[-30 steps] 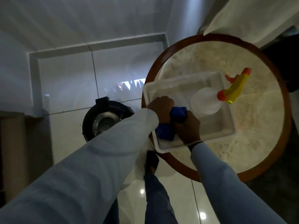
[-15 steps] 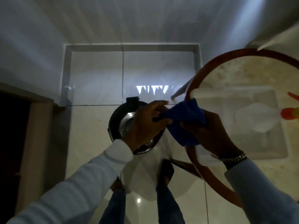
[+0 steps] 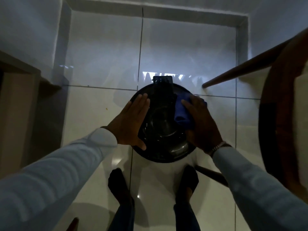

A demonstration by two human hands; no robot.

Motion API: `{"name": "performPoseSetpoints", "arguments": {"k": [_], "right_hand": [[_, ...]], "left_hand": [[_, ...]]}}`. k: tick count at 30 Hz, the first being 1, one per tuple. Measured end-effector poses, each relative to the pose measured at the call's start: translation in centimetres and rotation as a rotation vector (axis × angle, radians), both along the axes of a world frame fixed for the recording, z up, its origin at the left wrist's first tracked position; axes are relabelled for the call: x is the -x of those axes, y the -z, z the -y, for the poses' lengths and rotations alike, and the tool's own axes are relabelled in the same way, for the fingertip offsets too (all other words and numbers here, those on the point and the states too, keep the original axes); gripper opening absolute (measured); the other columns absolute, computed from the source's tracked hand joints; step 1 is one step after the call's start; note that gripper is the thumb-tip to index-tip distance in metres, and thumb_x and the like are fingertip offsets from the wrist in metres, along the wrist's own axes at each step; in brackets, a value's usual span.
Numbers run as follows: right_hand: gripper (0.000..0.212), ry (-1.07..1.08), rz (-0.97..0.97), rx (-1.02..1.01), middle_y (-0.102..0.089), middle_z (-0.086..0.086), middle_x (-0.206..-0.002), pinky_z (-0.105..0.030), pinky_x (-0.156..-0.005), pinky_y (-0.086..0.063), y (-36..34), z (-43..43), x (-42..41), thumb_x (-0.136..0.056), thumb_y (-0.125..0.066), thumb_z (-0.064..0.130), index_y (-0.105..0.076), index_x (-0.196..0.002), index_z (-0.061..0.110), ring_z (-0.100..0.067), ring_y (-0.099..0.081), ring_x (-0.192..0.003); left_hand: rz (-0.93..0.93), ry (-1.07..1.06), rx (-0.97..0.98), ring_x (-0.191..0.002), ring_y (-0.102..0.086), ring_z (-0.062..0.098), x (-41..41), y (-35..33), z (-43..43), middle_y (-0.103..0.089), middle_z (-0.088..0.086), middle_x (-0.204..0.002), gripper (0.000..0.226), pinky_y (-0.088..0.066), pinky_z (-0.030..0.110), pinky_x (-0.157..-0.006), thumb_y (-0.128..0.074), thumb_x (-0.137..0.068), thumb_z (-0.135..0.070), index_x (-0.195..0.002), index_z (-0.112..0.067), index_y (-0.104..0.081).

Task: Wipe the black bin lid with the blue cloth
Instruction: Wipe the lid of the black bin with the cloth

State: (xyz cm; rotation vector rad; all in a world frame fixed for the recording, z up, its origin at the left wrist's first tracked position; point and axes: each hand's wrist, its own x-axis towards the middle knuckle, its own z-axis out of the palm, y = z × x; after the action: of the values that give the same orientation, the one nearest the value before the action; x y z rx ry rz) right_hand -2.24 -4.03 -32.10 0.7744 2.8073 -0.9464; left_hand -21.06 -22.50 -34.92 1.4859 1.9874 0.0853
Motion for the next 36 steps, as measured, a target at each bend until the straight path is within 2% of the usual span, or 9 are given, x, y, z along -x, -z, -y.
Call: {"name": "performPoseSetpoints", "arguments": {"k": [3,6,8,10,16,23,26,30,36], "right_hand": [[0.089,0.032,-0.017,0.077,-0.011,-0.012,-0.159,-0.062,-0.111,-0.029,1.5,1.7,-1.1,-0.074,-0.070,0.043,-0.026,-0.145,0.014,-0.034,-0.010,-0.147],[0.088,0.168,-0.005,0.008,-0.011,-0.006,-0.160,-0.062,-0.112,-0.025,2.1,1.7,1.4,-0.076,-0.049,0.068,-0.021,-0.148,0.026,-0.033,-0.011,-0.147],[0.078,0.157,0.030,-0.159,-0.016,-0.008,-0.160,-0.060,-0.112,-0.024,3.0,1.7,2.8,-0.083,-0.040,0.066,-0.025,-0.148,0.024,-0.034,-0.014,-0.146],[0.073,0.169,0.006,-0.237,-0.021,-0.012,-0.157,-0.059,-0.110,-0.026,3.9,2.5,1.8,-0.087,-0.043,0.060,-0.030,-0.146,0.019,-0.037,-0.017,-0.145],[0.075,0.129,-0.015,-0.302,-0.020,-0.016,-0.156,-0.066,-0.111,-0.020,5.3,7.1,-3.9,-0.086,-0.045,0.056,-0.025,-0.146,0.016,-0.041,-0.012,-0.145],[0.076,0.246,-0.060,-0.317,-0.025,-0.012,-0.156,-0.065,-0.110,-0.024,5.3,3.5,2.0,-0.087,-0.049,0.052,-0.022,-0.146,0.013,-0.038,-0.018,-0.145],[0.079,0.304,-0.030,-0.311,-0.019,-0.006,-0.159,-0.060,-0.116,-0.018,5.4,6.1,0.3,-0.087,-0.046,0.057,-0.017,-0.150,0.018,-0.032,-0.011,-0.148],[0.085,0.186,0.082,-0.331,-0.006,-0.004,-0.161,-0.057,-0.119,-0.007,5.9,11.5,-4.2,-0.086,-0.045,0.061,-0.011,-0.151,0.017,-0.031,-0.002,-0.149],[0.072,0.091,0.006,-0.415,-0.028,-0.012,-0.155,-0.060,-0.116,-0.016,5.7,7.2,-0.4,-0.091,-0.041,0.055,-0.024,-0.146,0.013,-0.033,-0.016,-0.146]], "left_hand": [[0.005,0.016,-0.056,-0.144,0.031,0.021,0.2,1.0,-0.4,0.037,0.001,-0.152,0.153,0.012,0.039,-0.119,-0.072,-0.048,-0.078,-0.145,-0.017,0.028],[0.028,0.025,-0.080,-0.142,0.035,0.014,0.6,1.3,-0.5,0.037,-0.003,-0.153,0.152,0.014,0.035,-0.117,-0.070,-0.046,-0.081,-0.146,-0.019,0.027],[0.046,0.014,-0.087,-0.140,0.038,0.008,0.9,1.4,-0.4,0.037,-0.006,-0.152,0.152,0.016,0.031,-0.116,-0.069,-0.045,-0.082,-0.147,-0.021,0.026],[0.062,0.001,-0.085,-0.141,0.036,0.007,0.9,1.5,-0.5,0.035,-0.007,-0.154,0.151,0.015,0.031,-0.116,-0.069,-0.044,-0.082,-0.148,-0.022,0.024],[0.067,0.008,-0.069,-0.145,0.031,0.013,0.9,1.5,-0.6,0.031,-0.003,-0.157,0.151,0.012,0.034,-0.118,-0.070,-0.045,-0.081,-0.148,-0.021,0.023],[0.053,0.018,-0.077,-0.146,0.029,0.014,1.0,1.5,-0.6,0.028,-0.002,-0.159,0.148,0.012,0.034,-0.118,-0.067,-0.047,-0.083,-0.149,-0.022,0.022],[0.050,0.002,-0.069,-0.146,0.028,0.014,0.9,1.6,-0.5,0.027,-0.001,-0.160,0.150,0.014,0.032,-0.116,-0.068,-0.046,-0.083,-0.148,-0.022,0.022],[0.045,0.004,-0.069,-0.146,0.027,0.017,0.9,1.4,-0.6,0.024,0.003,-0.161,0.151,0.013,0.034,-0.118,-0.069,-0.045,-0.083,-0.149,-0.019,0.020],[0.037,0.024,-0.069,-0.147,0.026,0.020,0.9,1.6,-0.5,0.024,0.004,-0.161,0.150,0.011,0.037,-0.119,-0.066,-0.046,-0.084,-0.150,-0.018,0.019]]}}
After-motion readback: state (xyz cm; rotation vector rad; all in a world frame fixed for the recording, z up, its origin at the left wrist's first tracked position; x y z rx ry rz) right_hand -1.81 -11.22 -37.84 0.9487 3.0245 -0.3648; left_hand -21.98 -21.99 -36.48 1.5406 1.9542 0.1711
